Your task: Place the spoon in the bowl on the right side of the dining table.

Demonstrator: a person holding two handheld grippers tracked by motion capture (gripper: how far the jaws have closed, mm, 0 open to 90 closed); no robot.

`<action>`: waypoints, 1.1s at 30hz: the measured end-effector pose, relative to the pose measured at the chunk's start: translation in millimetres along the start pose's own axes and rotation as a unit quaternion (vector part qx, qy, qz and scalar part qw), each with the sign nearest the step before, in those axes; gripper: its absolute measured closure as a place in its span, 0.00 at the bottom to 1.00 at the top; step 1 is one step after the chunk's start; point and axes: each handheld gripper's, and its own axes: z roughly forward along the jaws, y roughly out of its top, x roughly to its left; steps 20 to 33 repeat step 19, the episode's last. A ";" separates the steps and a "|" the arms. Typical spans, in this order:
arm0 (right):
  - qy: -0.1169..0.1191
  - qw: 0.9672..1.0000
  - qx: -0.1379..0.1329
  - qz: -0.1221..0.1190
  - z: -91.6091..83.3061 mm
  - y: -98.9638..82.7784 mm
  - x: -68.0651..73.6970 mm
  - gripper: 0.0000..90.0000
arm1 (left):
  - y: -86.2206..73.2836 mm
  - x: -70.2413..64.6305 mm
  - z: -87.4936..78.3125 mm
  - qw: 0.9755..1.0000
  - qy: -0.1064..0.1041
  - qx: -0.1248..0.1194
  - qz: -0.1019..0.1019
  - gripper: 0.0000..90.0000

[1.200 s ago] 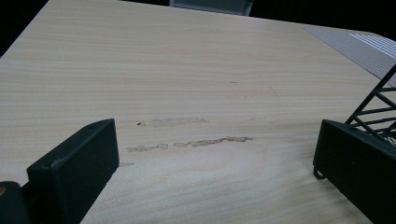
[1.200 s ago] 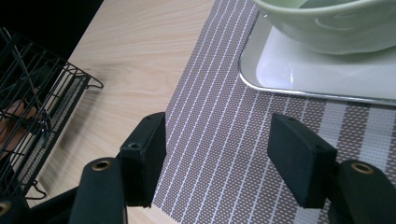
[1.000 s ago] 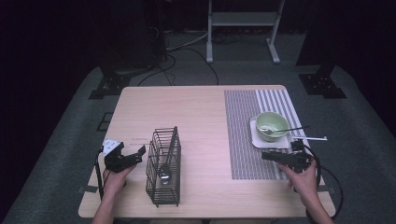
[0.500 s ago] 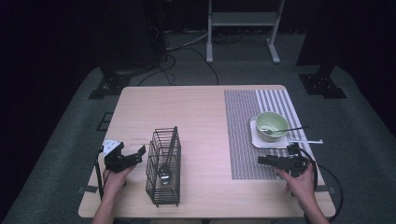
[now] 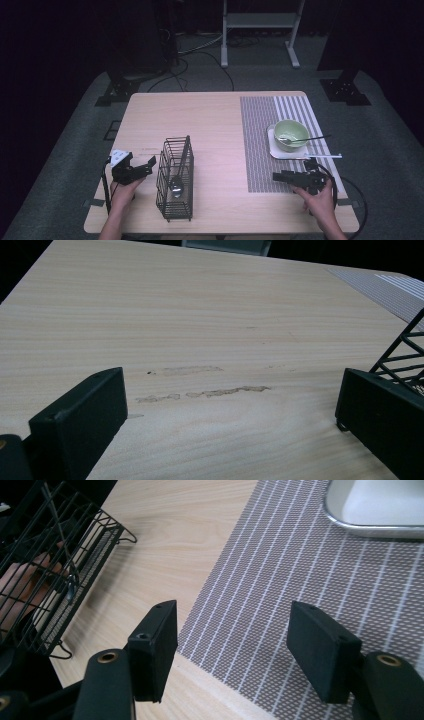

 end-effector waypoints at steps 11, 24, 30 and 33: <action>0.015 1.000 -0.012 -0.007 -4.9 -14.2 7.2 0.40 | 0.0 -0.9 0.3 1.000 0.000 0.001 0.003 0.00; 0.014 1.000 -0.025 0.003 -8.9 -23.1 2.5 0.41 | 0.1 -1.9 0.5 1.000 -0.002 0.001 0.006 0.00; 0.014 1.000 -0.025 0.003 -8.9 -23.1 2.5 0.41 | 0.1 -1.9 0.5 1.000 -0.002 0.001 0.006 0.00; 0.014 1.000 -0.025 0.003 -8.9 -23.1 2.5 0.41 | 0.1 -1.9 0.5 1.000 -0.002 0.001 0.006 0.00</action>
